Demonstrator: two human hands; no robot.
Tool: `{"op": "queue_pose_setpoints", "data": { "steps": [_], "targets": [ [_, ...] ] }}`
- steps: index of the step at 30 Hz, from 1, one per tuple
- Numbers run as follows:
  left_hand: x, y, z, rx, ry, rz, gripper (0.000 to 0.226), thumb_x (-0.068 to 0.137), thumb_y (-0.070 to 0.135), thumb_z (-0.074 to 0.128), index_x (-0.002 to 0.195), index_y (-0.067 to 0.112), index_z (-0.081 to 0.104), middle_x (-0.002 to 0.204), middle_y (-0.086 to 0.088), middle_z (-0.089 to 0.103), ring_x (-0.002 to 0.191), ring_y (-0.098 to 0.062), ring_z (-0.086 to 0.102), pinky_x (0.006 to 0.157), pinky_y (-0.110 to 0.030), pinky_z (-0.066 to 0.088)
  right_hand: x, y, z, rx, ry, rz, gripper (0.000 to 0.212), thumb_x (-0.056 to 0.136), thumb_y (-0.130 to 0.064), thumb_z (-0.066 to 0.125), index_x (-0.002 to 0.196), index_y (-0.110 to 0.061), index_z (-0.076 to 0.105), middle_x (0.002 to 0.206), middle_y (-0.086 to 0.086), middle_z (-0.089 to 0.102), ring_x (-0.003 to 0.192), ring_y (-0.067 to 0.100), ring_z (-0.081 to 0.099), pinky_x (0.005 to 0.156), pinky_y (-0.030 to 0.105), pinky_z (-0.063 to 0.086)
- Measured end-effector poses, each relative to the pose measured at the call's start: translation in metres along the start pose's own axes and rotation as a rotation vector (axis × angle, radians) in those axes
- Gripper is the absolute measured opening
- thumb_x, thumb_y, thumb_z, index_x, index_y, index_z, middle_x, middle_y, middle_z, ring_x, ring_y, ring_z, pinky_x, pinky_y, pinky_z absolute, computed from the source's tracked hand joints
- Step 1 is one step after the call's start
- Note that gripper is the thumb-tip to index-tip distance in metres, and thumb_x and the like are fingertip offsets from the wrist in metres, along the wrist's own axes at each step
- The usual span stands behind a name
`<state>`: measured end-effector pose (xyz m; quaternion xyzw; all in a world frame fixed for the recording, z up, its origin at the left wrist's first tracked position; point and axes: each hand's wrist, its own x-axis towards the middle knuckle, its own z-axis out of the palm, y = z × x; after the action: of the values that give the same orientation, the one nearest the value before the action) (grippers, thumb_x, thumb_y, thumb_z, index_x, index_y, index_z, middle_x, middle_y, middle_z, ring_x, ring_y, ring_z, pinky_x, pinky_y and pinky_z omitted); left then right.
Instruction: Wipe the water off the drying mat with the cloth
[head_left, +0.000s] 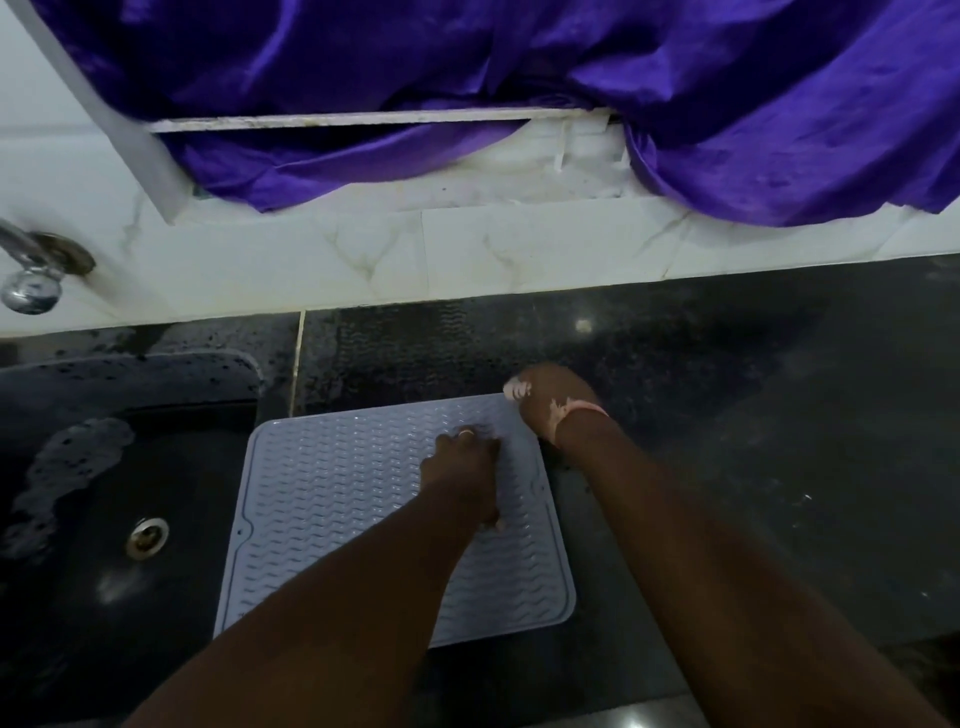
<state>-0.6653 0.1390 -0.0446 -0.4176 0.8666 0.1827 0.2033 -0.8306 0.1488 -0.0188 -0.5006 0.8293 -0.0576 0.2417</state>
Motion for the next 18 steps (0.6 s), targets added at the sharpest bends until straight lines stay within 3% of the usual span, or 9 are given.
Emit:
{"op": "queue_pose_setpoints", "data": {
  "steps": [3, 5, 10, 14, 16, 18],
  "targets": [
    [0.003, 0.003, -0.002, 0.004, -0.019, -0.003, 0.108, 0.057, 0.037, 0.096, 0.148, 0.029, 0.038, 0.145, -0.009, 0.041, 0.132, -0.035, 0.039, 0.098, -0.05, 0.05, 0.013, -0.001, 0.028, -0.118, 0.002, -0.075, 0.042, 0.089, -0.008, 0.059, 0.13, -0.016, 0.063, 0.136, 0.01, 0.057, 0.121, 0.036, 0.056, 0.102, 0.044, 0.049],
    [0.005, 0.005, -0.002, 0.003, -0.03, -0.015, 0.106, 0.057, 0.035, 0.096, 0.146, 0.028, 0.039, 0.144, -0.008, 0.042, 0.132, -0.035, 0.039, 0.099, -0.051, 0.05, 0.002, 0.007, 0.045, -0.165, 0.012, -0.079, 0.046, 0.089, -0.012, 0.06, 0.134, -0.016, 0.057, 0.141, 0.01, 0.05, 0.122, 0.038, 0.051, 0.102, 0.047, 0.047],
    [0.007, 0.005, 0.002, 0.014, -0.021, -0.023, 0.104, 0.058, 0.04, 0.094, 0.146, 0.027, 0.038, 0.145, -0.009, 0.041, 0.133, -0.036, 0.038, 0.101, -0.05, 0.048, -0.052, 0.017, 0.05, -0.183, -0.056, -0.084, 0.024, 0.092, -0.021, 0.061, 0.113, -0.018, 0.072, 0.118, 0.006, 0.067, 0.108, 0.026, 0.065, 0.092, 0.033, 0.052],
    [0.003, 0.0, 0.003, -0.021, -0.007, -0.003, 0.113, 0.06, 0.045, 0.092, 0.152, 0.032, 0.029, 0.156, -0.008, 0.029, 0.14, -0.036, 0.031, 0.105, -0.051, 0.046, -0.087, 0.006, 0.033, -0.277, -0.253, -0.057, 0.029, 0.091, -0.03, 0.067, 0.113, -0.011, 0.068, 0.113, 0.009, 0.069, 0.101, 0.027, 0.068, 0.082, 0.031, 0.055],
    [-0.002, -0.008, 0.004, -0.049, -0.02, 0.027, 0.115, 0.061, 0.046, 0.091, 0.155, 0.031, 0.025, 0.161, -0.009, 0.021, 0.143, -0.037, 0.026, 0.11, -0.051, 0.042, -0.084, 0.005, 0.022, -0.225, -0.349, 0.018, 0.028, 0.086, -0.033, 0.073, 0.105, -0.013, 0.07, 0.098, 0.004, 0.071, 0.085, 0.023, 0.07, 0.069, 0.029, 0.058],
    [-0.008, -0.018, 0.008, -0.069, -0.029, 0.07, 0.116, 0.063, 0.046, 0.088, 0.157, 0.03, 0.021, 0.164, -0.013, 0.017, 0.147, -0.038, 0.022, 0.114, -0.052, 0.038, -0.077, 0.007, 0.017, -0.125, -0.268, 0.039, 0.032, 0.085, -0.043, 0.071, 0.1, -0.014, 0.072, 0.096, 0.005, 0.072, 0.08, 0.023, 0.071, 0.071, 0.034, 0.06]
  ]
}}
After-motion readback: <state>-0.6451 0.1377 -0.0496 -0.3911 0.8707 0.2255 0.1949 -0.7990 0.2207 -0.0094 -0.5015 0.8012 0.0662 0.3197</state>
